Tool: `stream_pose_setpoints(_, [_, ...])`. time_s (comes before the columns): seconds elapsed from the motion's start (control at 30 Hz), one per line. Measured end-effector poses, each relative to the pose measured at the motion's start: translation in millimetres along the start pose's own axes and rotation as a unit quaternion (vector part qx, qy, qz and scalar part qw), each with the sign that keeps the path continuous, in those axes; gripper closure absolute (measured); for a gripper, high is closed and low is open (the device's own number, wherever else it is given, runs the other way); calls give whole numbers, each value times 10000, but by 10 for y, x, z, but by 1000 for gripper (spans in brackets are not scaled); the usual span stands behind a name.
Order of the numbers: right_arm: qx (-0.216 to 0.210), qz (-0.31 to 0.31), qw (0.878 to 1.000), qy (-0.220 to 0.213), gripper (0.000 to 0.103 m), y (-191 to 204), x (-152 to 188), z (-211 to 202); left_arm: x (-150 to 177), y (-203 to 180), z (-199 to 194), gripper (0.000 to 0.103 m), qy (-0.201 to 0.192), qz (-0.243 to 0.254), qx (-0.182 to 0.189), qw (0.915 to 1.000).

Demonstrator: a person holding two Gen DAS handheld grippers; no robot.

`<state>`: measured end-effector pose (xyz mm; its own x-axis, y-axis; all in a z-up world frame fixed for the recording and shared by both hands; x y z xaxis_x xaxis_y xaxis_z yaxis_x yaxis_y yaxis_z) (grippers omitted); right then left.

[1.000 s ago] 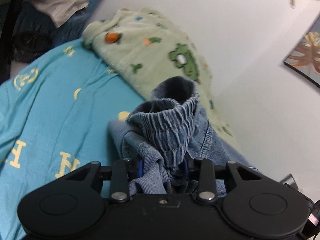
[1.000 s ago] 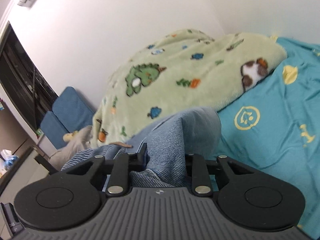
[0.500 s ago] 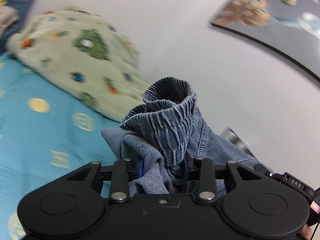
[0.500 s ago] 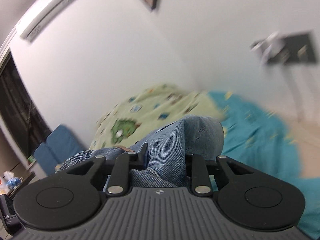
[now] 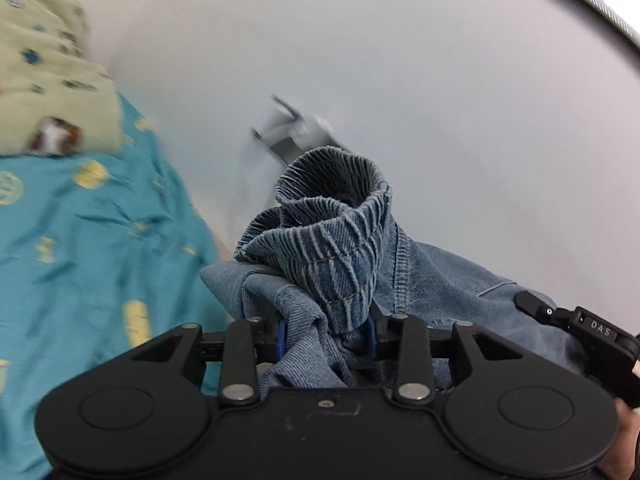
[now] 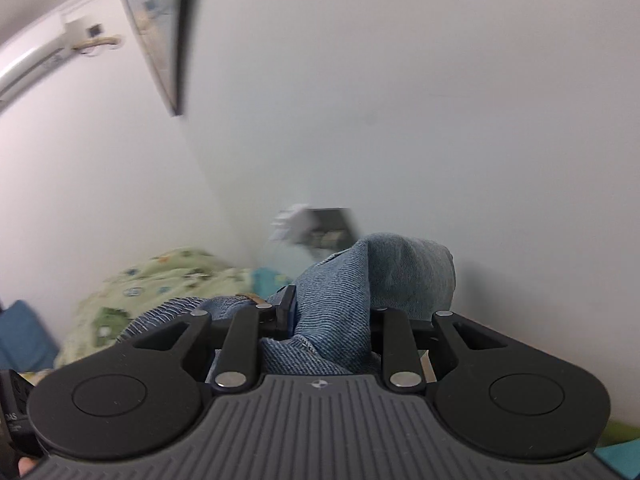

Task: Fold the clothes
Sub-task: 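Carry the folded jeans with the left gripper toward the wall socket, then lower the jeans onto the bed corner and open the left gripper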

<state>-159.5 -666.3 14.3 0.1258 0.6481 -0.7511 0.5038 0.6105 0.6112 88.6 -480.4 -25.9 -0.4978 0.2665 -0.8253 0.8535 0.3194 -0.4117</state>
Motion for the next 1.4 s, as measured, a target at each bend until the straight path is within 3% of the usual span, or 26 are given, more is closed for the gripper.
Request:
stream_pose_setpoints(0.17, [533, -273, 9981, -172, 79, -422, 192, 127, 218, -11, 566, 71, 399, 226, 133, 9989])
stream_pose_setpoints(0.3, [805, -528, 9953, 142, 79, -640, 499, 370, 447, 188, 843, 70, 594, 249, 113, 9979])
stream_pose_setpoints(0.47, [1155, -305, 9911, 585, 80, -1003, 885, 591, 671, 215, 909, 70, 733, 635, 136, 9952])
stream_pose_setpoints(0.6, [1333, -33, 9877, 817, 80, -1172, 1084, 671, 731, 244, 893, 64, 810, 619, 187, 9946])
stream_pose_setpoints(0.73, [1338, 27, 9881, 758, 78, -1208, 1117, 646, 739, 176, 804, 50, 1047, 827, -37, 9911])
stream_pose_setpoints(0.8, [1358, 58, 9878, 756, 75, -1194, 1083, 612, 728, 145, 729, 35, 1095, 924, -184, 9895])
stream_pose_setpoints(0.97, [1452, 81, 9852, 904, 48, -1188, 1032, 396, 610, 19, 392, 7, 819, 1182, -658, 9874])
stream_pose_setpoints(1.07, [1539, -59, 9846, 828, 33, -1100, 956, 301, 485, -46, 204, 5, 666, 1349, -893, 9846])
stream_pose_setpoints(1.13, [1555, -225, 9851, 699, 28, -1010, 882, 216, 398, -91, 58, 5, 567, 1413, -1050, 9828])
stream_pose_setpoints(1.4, [993, -707, 9912, 509, 25, -335, 581, 36, 52, -314, -752, 0, -14, 1551, -1635, 9743])
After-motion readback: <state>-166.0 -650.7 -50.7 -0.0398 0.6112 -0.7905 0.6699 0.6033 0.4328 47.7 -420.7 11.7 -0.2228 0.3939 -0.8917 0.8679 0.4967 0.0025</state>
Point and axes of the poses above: each gripper's, at about its wrist camera, not at the fingertips, and z roughly the way its jaws point, y to its left, x to its underside, the point moved 4 cm from there along z, roughly the way its jaws point, and after that the axes turned 10 degrees about z, right-handed, at the moved point
